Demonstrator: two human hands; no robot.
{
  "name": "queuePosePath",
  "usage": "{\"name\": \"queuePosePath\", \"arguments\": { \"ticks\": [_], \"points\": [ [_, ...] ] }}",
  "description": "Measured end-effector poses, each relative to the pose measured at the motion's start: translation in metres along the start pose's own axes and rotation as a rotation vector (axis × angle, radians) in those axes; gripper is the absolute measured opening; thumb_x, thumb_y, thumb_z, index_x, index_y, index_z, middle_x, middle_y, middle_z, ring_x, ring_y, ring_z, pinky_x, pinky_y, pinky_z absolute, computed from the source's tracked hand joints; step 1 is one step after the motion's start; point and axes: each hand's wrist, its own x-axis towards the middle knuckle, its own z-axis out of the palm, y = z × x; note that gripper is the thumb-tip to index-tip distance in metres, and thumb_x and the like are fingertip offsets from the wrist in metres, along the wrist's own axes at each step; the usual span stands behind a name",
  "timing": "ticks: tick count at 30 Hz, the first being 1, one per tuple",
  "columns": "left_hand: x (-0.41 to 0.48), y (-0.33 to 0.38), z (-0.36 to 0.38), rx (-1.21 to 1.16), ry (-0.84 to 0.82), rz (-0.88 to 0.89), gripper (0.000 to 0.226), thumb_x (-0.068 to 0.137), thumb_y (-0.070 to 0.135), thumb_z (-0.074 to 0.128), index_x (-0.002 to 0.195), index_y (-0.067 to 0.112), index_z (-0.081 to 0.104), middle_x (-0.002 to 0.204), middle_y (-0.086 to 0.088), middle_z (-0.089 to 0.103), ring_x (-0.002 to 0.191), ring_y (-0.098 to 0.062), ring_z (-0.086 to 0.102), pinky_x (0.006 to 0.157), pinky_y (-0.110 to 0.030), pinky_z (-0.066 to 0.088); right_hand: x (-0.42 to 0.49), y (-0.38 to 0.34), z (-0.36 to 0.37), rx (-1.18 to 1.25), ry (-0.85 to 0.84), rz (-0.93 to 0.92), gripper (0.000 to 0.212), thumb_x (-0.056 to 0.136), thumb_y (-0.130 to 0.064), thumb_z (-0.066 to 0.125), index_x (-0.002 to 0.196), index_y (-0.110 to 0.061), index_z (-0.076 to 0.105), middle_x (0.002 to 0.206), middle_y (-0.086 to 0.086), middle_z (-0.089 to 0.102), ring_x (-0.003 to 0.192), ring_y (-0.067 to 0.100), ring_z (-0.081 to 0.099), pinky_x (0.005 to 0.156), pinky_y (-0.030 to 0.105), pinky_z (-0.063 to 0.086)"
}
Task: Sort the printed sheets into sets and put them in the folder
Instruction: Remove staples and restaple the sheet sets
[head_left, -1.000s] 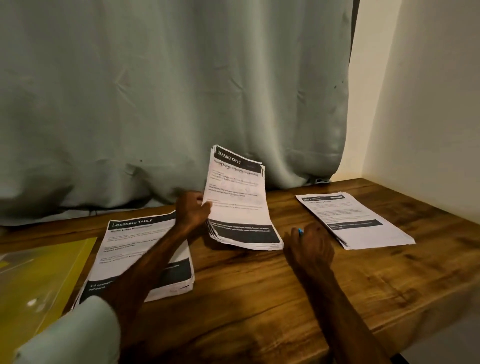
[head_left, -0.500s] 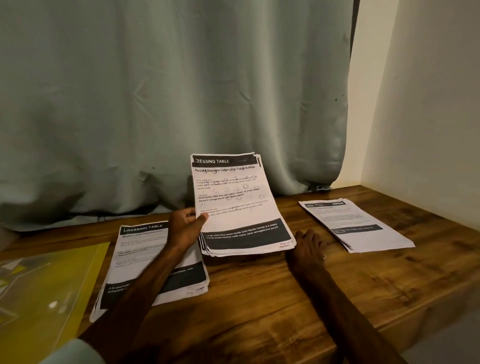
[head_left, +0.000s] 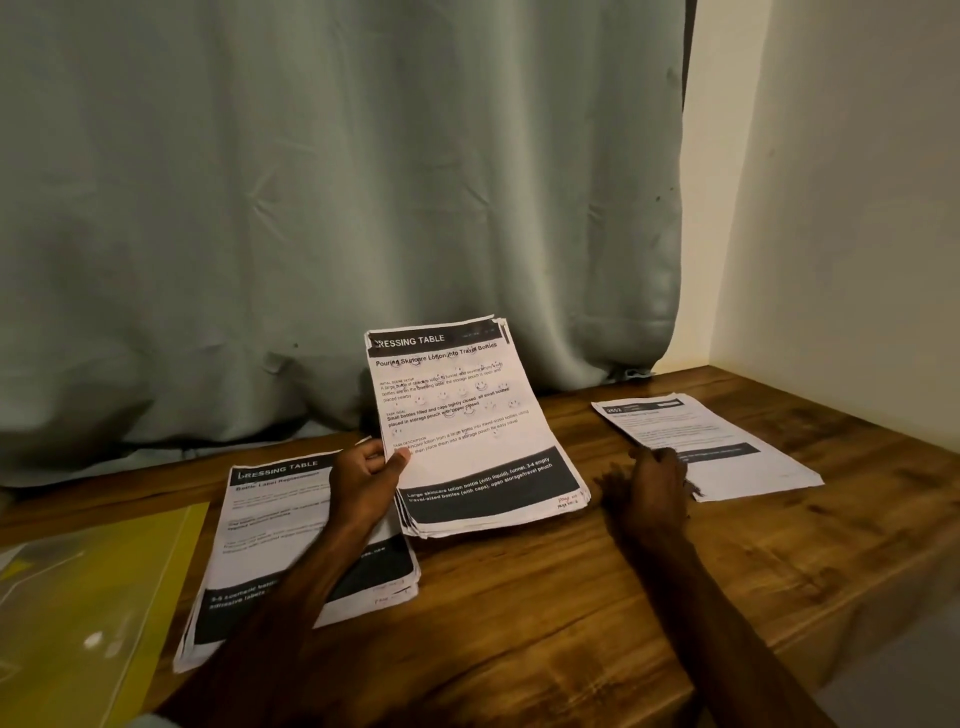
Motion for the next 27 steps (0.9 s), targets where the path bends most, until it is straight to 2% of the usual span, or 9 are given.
{"name": "queuePosePath", "arguments": {
  "ticks": [3,5,7,9,12,15,18,21,27],
  "points": [
    [0.000,0.000,-0.001,-0.047,0.040,-0.019,0.030,0.094,0.013,0.071,0.123,0.005,0.068,0.116,-0.016,0.074,0.085,-0.020,0.073,0.073,-0.033,0.060,-0.025,-0.027,-0.017,0.390,0.033,-0.100,0.042,0.100,-0.061,0.047,0.122,-0.028,0.060,0.128,0.003,0.059,0.122,0.022,0.056,0.098,0.040,0.050],
    [-0.001,-0.001,-0.001,-0.069,0.094,-0.030,0.029,0.094,0.014,0.071,0.122,0.006,0.068,0.114,-0.014,0.074,0.083,-0.016,0.072,0.070,-0.030,0.059,-0.040,-0.055,-0.029,0.804,-0.178,0.037,0.036,0.099,-0.063,0.045,0.107,-0.034,0.063,0.101,-0.010,0.069,0.094,0.008,0.068,0.076,0.025,0.052],
    [-0.003,-0.003,0.000,-0.078,0.147,-0.031,0.027,0.094,0.015,0.071,0.120,0.009,0.069,0.113,-0.012,0.074,0.081,-0.014,0.072,0.066,-0.029,0.058,-0.041,-0.074,-0.027,1.165,-0.397,0.237,0.048,0.091,-0.066,0.052,0.112,-0.025,0.067,0.093,-0.006,0.077,0.083,0.010,0.075,0.066,0.026,0.055],
    [-0.008,-0.005,0.004,-0.098,0.189,-0.026,0.025,0.094,0.014,0.071,0.119,0.010,0.069,0.113,-0.012,0.074,0.085,-0.017,0.073,0.068,-0.030,0.059,-0.042,-0.083,-0.022,1.309,-0.494,0.294,0.058,0.079,-0.062,0.063,0.118,-0.019,0.066,0.100,0.004,0.077,0.087,0.019,0.077,0.065,0.033,0.061],
    [-0.016,-0.004,0.013,-0.118,0.223,-0.010,0.023,0.095,0.012,0.069,0.118,0.010,0.069,0.113,-0.007,0.073,0.088,-0.018,0.073,0.070,-0.028,0.060,-0.050,-0.083,-0.007,1.392,-0.593,0.193,0.055,0.084,-0.036,0.075,0.134,-0.019,0.057,0.119,0.012,0.073,0.105,0.033,0.073,0.089,0.054,0.059],
    [-0.022,-0.002,0.021,-0.120,0.245,0.006,0.021,0.096,0.011,0.068,0.117,0.009,0.068,0.104,0.000,0.070,0.079,-0.004,0.068,0.060,-0.014,0.055,-0.051,-0.076,0.003,1.494,-0.621,0.130,0.053,0.088,-0.015,0.074,0.137,-0.018,0.055,0.127,0.013,0.070,0.116,0.035,0.068,0.101,0.060,0.050],
    [-0.028,-0.001,0.029,-0.150,0.262,0.008,0.021,0.096,0.012,0.069,0.116,0.009,0.069,0.103,0.002,0.070,0.081,-0.005,0.069,0.060,-0.014,0.055,-0.048,-0.074,0.008,1.589,-0.644,0.175,0.051,0.089,-0.006,0.070,0.137,-0.014,0.054,0.129,0.015,0.069,0.120,0.034,0.066,0.103,0.060,0.049],
    [-0.033,-0.002,0.036,-0.218,0.259,-0.005,0.024,0.096,0.014,0.068,0.120,0.013,0.068,0.107,0.000,0.073,0.093,-0.013,0.073,0.071,-0.027,0.061,-0.053,-0.076,0.012,1.539,-0.639,0.185,0.050,0.090,-0.005,0.069,0.137,-0.013,0.055,0.126,0.015,0.070,0.117,0.033,0.068,0.102,0.059,0.050],
    [-0.032,0.013,0.034,-0.360,0.066,-0.035,0.026,0.088,0.007,0.076,0.109,0.020,0.069,0.101,0.005,0.076,0.092,-0.006,0.074,0.073,-0.021,0.060,-0.036,-0.070,0.001,1.343,-0.395,0.312,0.031,0.089,-0.014,0.075,0.116,-0.024,0.064,0.109,0.010,0.076,0.102,0.034,0.072,0.090,0.061,0.056]
  ]
}}
